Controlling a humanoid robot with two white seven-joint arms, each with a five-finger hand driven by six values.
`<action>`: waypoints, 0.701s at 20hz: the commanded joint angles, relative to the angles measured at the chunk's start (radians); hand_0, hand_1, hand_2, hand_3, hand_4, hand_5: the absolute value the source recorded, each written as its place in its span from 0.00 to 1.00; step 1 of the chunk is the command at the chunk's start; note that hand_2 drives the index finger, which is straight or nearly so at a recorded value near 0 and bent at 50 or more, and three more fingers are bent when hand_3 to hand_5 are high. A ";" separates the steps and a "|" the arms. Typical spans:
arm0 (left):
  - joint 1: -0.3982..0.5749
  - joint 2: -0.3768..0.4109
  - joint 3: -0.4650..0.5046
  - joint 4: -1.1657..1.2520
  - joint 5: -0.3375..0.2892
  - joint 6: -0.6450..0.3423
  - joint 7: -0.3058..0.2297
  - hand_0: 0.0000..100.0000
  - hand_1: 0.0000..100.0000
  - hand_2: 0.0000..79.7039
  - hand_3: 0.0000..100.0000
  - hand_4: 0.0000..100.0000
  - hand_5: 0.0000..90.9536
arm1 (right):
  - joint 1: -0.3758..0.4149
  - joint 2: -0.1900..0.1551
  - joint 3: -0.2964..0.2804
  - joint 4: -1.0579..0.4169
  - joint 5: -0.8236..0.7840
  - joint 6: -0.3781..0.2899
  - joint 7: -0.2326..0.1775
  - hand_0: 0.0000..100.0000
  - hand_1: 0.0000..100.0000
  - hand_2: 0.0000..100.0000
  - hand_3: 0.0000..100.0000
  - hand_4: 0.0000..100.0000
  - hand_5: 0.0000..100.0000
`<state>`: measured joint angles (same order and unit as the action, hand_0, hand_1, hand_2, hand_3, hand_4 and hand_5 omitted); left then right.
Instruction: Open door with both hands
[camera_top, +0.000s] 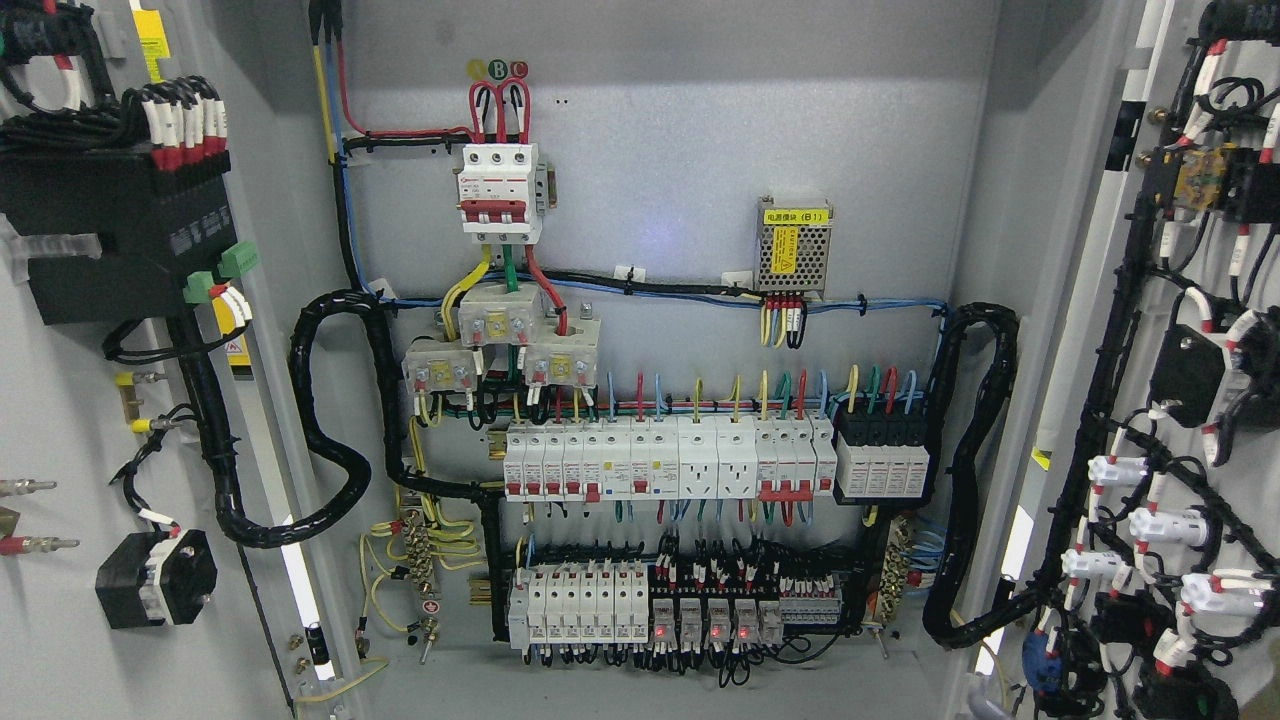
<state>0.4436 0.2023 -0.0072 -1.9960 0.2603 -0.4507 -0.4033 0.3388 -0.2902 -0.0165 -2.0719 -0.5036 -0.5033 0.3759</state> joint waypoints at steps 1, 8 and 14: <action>0.050 -0.006 0.113 -0.061 0.007 -0.016 0.000 0.12 0.56 0.00 0.00 0.00 0.00 | -0.006 -0.018 -0.077 -0.016 -0.026 0.009 0.000 0.00 0.50 0.04 0.00 0.00 0.00; 0.056 -0.072 0.191 -0.060 0.022 -0.013 0.000 0.12 0.56 0.00 0.00 0.00 0.00 | 0.002 -0.010 -0.114 -0.017 -0.030 -0.001 0.000 0.00 0.50 0.04 0.00 0.00 0.00; 0.055 -0.073 0.236 -0.053 0.099 0.027 -0.003 0.12 0.56 0.00 0.00 0.00 0.00 | 0.005 -0.006 -0.137 -0.016 -0.033 0.000 0.000 0.00 0.50 0.04 0.00 0.00 0.00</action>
<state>0.4945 0.1583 0.1306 -2.0370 0.3096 -0.4476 -0.4015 0.3396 -0.2978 -0.0988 -2.0835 -0.5323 -0.5021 0.3759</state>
